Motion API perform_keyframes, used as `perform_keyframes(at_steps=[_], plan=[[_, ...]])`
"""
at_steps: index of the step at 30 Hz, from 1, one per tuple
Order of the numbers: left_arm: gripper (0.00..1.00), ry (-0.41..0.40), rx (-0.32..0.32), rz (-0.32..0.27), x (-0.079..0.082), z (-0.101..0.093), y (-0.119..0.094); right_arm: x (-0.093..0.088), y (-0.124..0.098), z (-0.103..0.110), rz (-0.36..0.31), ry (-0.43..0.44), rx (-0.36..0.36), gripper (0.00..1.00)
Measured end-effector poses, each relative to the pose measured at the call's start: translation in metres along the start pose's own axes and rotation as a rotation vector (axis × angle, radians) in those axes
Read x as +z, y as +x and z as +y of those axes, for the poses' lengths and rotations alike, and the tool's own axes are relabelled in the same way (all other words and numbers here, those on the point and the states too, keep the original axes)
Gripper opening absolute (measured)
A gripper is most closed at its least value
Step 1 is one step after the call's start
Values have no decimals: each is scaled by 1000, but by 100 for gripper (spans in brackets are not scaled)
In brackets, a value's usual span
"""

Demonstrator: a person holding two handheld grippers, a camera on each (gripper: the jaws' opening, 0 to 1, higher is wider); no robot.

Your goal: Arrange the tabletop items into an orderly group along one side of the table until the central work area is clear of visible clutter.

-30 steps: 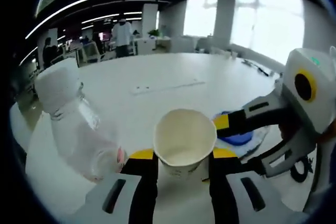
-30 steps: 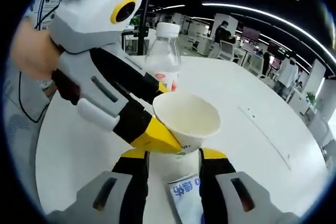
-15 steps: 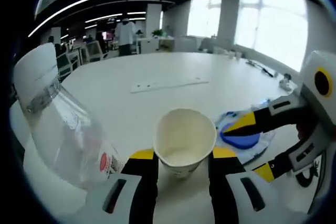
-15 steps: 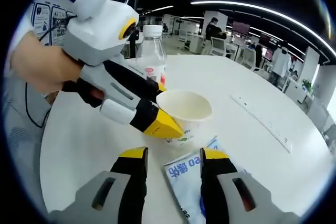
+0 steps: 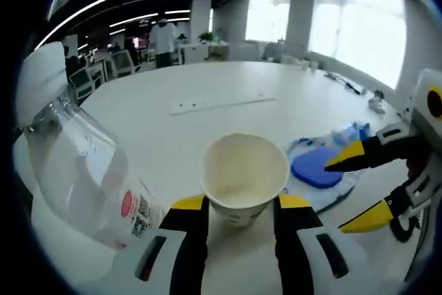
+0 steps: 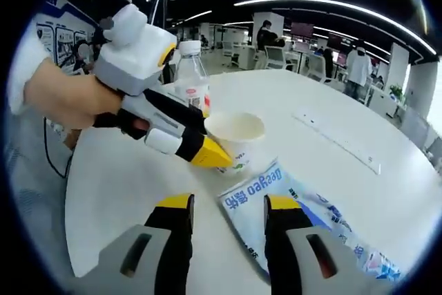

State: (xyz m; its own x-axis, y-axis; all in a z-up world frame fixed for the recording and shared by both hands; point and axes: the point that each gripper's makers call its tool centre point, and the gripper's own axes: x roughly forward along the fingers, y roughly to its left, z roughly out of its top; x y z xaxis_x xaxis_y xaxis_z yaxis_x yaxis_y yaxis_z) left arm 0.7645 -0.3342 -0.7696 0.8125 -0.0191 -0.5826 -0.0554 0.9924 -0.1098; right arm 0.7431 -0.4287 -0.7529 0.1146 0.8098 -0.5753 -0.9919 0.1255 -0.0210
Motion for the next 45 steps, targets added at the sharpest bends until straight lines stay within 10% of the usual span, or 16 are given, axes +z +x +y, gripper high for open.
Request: perform_keyframes(at_steps=[7,21,45], plan=[[42,-33,-4,-16,-1,2,-8,0,-20,1,-33,143,-34,41],[92,11,-80,-157,25,-28,-36,-15,-111,-7,-96,242,-104,44],[84,106,-57,-224,66,-45,-95,-45,-148,-18,-85,325,-178,46]])
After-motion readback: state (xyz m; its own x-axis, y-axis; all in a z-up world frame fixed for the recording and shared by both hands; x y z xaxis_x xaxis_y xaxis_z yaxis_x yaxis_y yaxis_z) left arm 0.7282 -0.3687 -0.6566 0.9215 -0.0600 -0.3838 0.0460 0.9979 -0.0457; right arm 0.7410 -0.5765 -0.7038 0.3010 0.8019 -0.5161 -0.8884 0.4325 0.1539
